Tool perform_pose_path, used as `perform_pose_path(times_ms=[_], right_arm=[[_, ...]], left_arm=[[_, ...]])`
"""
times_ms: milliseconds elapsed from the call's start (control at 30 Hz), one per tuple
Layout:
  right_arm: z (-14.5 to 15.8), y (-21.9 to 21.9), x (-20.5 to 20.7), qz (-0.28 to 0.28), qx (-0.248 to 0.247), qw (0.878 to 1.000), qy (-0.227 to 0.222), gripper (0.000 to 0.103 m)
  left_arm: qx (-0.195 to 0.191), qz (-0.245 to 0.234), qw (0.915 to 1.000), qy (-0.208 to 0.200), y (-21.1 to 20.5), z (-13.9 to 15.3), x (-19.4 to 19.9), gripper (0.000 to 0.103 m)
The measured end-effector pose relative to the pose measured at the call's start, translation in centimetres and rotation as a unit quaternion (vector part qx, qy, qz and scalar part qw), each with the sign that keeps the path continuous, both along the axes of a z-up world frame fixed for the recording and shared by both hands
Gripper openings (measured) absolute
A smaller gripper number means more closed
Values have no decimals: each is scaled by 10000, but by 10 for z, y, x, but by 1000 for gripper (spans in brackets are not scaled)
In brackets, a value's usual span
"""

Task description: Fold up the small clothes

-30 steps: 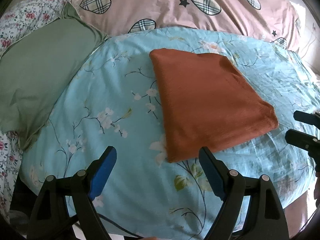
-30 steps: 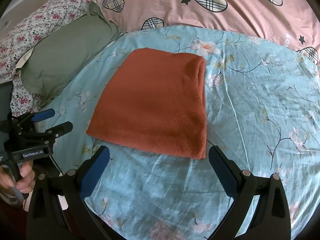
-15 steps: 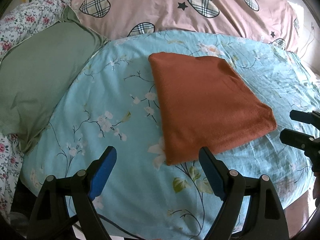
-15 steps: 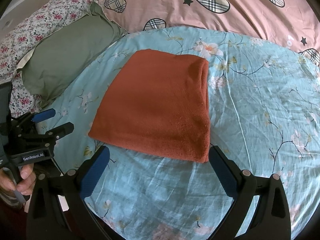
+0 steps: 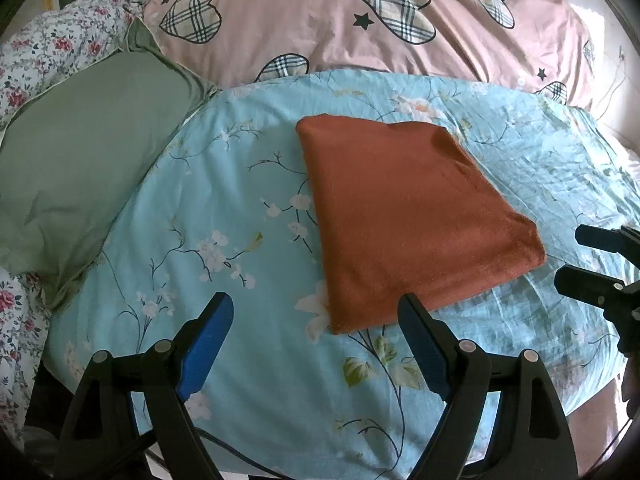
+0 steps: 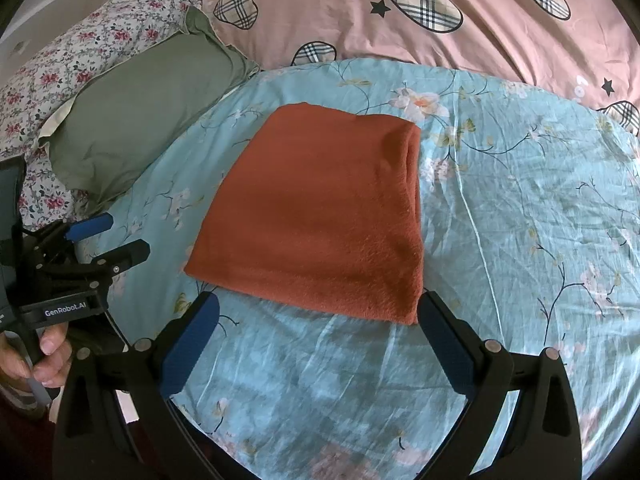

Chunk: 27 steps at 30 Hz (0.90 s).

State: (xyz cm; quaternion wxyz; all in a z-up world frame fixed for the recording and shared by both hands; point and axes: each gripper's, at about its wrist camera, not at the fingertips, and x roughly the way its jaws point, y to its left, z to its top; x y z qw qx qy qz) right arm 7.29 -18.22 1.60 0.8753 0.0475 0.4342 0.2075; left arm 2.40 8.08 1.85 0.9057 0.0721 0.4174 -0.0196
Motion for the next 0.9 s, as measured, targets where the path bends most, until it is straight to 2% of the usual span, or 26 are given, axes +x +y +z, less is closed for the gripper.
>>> perform_pose_path(times_ms=[900], right_arm=[[-1, 3, 0, 30, 10, 10000, 21, 99]], left_arm=[[11, 46, 10000, 24, -4, 1, 0, 85]])
